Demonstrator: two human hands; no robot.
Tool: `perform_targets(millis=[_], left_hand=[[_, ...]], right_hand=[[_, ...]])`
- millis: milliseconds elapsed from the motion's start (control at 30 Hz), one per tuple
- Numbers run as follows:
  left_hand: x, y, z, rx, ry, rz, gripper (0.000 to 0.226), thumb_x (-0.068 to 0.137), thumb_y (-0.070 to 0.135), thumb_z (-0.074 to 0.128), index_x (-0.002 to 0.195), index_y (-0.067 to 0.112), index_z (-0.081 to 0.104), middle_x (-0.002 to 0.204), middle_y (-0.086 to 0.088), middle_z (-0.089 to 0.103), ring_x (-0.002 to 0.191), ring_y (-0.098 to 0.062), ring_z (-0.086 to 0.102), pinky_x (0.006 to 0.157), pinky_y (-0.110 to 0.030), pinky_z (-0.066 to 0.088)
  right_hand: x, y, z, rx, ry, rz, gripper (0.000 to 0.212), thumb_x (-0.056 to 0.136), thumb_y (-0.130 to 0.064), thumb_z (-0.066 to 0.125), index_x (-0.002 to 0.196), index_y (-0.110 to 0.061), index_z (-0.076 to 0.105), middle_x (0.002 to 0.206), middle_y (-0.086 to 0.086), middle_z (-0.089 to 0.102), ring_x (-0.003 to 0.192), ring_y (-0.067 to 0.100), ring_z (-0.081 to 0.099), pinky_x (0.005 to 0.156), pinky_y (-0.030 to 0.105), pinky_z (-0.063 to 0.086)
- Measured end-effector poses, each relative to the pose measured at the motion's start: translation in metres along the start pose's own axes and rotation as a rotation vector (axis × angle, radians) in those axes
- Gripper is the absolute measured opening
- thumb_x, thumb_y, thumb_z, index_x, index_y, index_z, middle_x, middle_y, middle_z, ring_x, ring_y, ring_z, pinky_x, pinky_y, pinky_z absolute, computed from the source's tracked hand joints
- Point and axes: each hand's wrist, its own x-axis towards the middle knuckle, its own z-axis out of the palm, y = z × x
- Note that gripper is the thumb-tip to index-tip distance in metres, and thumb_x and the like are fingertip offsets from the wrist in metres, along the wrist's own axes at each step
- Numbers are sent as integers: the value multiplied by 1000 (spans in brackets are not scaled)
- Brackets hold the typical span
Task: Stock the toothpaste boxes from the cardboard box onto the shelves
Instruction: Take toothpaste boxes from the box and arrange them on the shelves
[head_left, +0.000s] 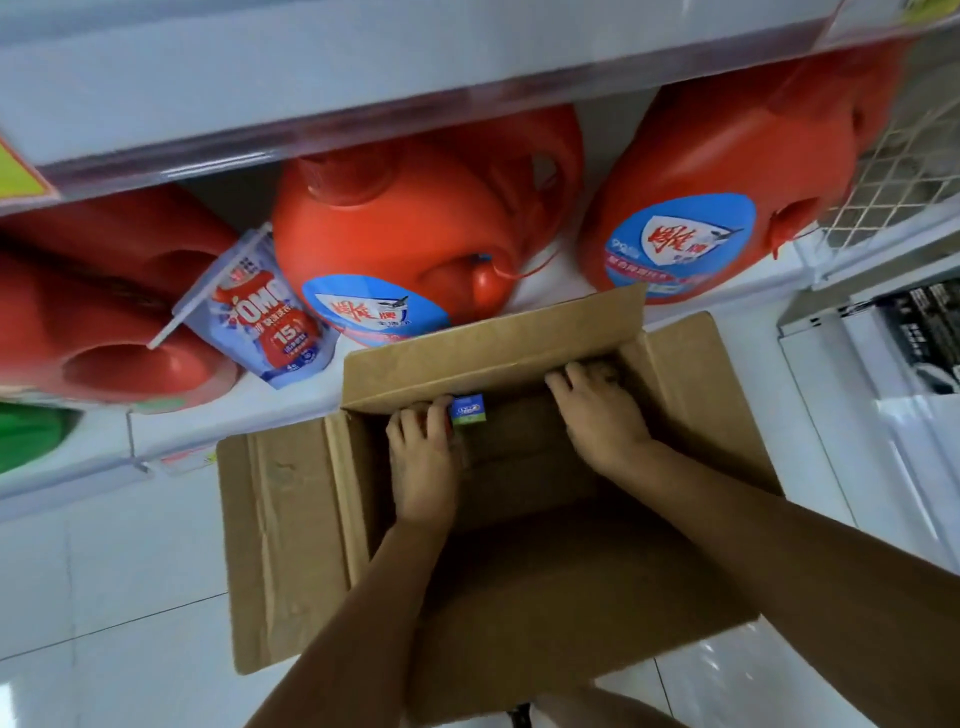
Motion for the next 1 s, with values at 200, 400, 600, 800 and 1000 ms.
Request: perform_targets(millis=[200,400,600,800,1000], left_hand=[[-1,-4,13,-46,44,-17,45,76,3,70,120,4,59,112,-22,57,102,-40,50,90,-45,47],[11,-10,4,-195,-116,-118,36,84,0,57,116,14,62,118,-14,59,107,-35,49,94,-33,37],[2,1,-17,-545,-272,-263,39,84,10,68,121,16,58,120,-4,58,110,-17,55,91,-21,38],[0,12,-77,-878,-317,-378,31,69,21,83,95,21,66,94,2,71,85,-9,65,76,-25,52],[-28,34,-157,-1688,-220,-537,54,81,42,58,124,10,59,118,-11,65,105,-22,60,94,-40,50]], right_hand=[[11,-32,12,478,11,-129,56,86,-17,64,138,-18,42,140,3,46,123,23,50,100,34,41],[9,-62,38,842,-45,62,64,83,-14,69,139,-13,40,132,11,55,121,26,53,99,29,38],[5,-80,36,991,-77,261,41,79,-14,72,115,-18,52,111,2,60,97,13,55,78,24,39],[-26,-54,-12,1150,-27,275,43,72,-10,78,106,-18,53,96,-5,60,90,10,57,64,14,40],[-73,-31,-96,1676,105,343,23,78,-10,74,98,-13,64,89,-1,67,84,11,62,71,16,46]])
